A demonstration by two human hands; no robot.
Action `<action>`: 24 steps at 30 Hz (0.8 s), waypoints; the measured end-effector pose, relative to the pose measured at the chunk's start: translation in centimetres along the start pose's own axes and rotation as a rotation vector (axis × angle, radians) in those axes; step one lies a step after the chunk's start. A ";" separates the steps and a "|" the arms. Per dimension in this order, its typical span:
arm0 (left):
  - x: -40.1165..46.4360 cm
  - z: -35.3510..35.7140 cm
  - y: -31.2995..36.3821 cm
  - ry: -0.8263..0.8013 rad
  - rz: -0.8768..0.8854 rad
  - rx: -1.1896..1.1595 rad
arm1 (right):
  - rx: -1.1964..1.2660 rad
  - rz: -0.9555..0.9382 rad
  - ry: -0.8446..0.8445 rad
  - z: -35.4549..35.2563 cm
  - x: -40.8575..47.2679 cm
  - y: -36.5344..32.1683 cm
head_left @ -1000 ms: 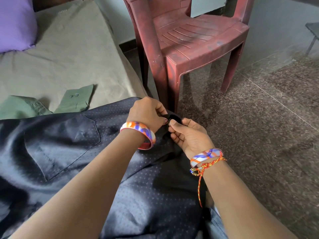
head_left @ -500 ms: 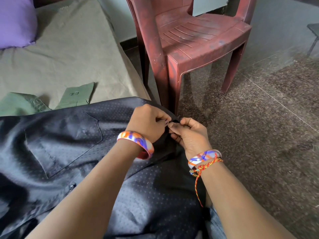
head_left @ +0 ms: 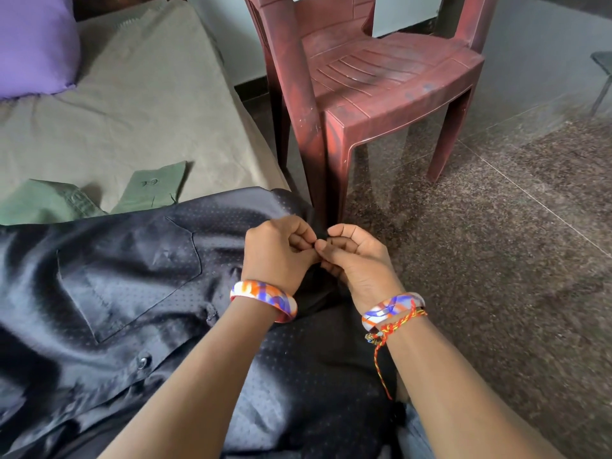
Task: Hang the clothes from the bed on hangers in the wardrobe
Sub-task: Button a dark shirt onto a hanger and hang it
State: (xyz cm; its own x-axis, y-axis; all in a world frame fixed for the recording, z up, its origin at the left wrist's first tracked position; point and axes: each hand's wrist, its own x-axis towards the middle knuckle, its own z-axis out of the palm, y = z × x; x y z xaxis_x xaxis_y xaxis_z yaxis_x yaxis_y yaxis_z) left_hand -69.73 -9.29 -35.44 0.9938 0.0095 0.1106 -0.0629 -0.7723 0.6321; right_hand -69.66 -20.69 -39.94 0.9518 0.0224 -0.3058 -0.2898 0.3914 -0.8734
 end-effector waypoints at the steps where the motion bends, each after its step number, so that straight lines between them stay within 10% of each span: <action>1: 0.1 -0.2 -0.3 -0.025 -0.031 -0.055 | 0.010 0.008 -0.016 0.1 -0.1 -0.1; 11: 0.2 -1.2 -1.8 -0.167 -0.265 -0.701 | 0.207 0.055 -0.139 0.7 -0.3 -0.5; 20: -0.2 -0.7 -1.7 -0.062 -0.312 -0.775 | 0.034 -0.077 -0.103 0.9 -0.4 -0.4; 24: -0.6 0.1 -1.8 0.068 -0.220 -0.405 | -0.081 -0.095 -0.064 1.1 0.0 0.1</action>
State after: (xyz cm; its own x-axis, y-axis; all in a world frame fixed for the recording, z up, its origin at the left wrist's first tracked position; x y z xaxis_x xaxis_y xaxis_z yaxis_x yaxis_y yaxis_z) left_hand -70.17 -8.00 -36.67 0.9801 0.1975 -0.0184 0.1048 -0.4367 0.8935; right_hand -69.62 -19.61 -39.62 0.9791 0.0484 -0.1976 -0.2026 0.3193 -0.9257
